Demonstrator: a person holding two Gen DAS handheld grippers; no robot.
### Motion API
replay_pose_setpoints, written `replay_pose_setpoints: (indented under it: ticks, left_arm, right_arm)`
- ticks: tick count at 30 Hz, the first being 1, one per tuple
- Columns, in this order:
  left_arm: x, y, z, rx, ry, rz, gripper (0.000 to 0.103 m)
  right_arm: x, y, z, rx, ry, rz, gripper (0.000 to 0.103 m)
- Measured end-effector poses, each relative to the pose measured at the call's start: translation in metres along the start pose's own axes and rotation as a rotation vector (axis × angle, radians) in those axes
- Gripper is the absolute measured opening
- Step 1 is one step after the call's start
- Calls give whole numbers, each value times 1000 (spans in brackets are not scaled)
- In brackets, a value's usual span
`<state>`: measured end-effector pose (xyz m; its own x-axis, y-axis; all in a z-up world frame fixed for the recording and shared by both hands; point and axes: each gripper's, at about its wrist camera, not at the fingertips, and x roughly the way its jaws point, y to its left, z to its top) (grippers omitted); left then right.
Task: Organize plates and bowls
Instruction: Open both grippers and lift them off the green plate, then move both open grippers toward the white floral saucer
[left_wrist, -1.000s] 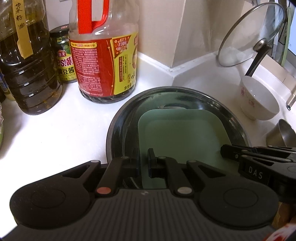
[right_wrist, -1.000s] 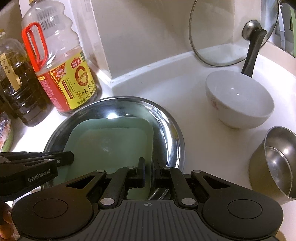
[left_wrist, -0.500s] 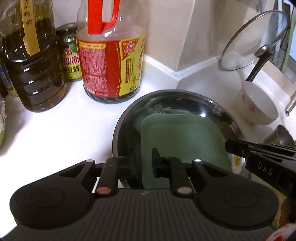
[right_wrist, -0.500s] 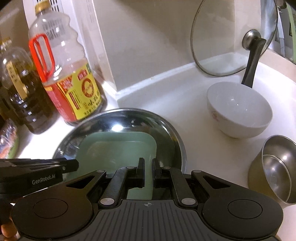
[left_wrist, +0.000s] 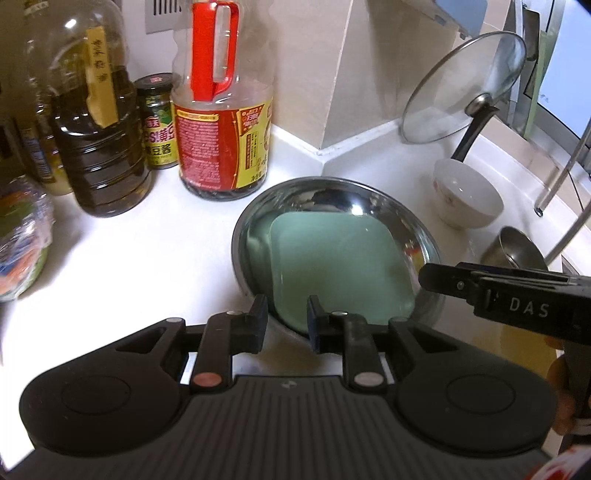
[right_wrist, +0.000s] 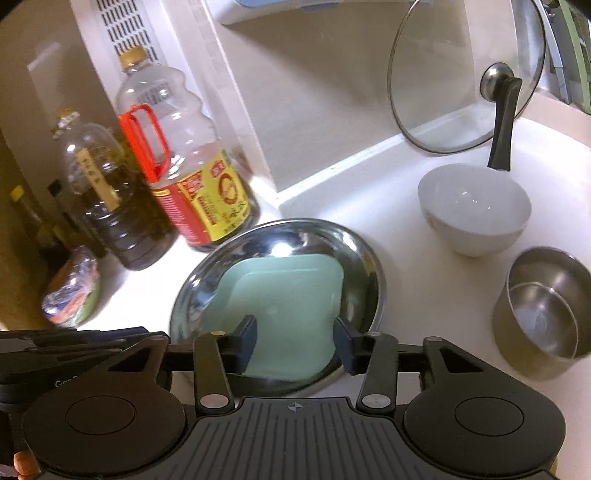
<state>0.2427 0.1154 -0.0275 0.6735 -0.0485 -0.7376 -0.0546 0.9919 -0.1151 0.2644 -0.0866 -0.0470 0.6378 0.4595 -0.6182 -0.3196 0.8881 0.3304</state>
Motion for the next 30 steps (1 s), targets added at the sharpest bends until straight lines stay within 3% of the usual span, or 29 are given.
replay_pose_setpoints:
  ticks: [9, 21, 30]
  left_arm:
    - [-39, -2, -34, -30, 2, 33, 20]
    - [-65, -14, -75, -74, 26, 74, 20]
    - [-80, -18, -98, -110, 25, 125, 20]
  right_arm:
    - [-28, 3, -26, 25, 41, 87, 49]
    - [-46, 10, -55, -25, 103, 127, 49]
    - [-48, 2, -67, 15, 150, 167, 52]
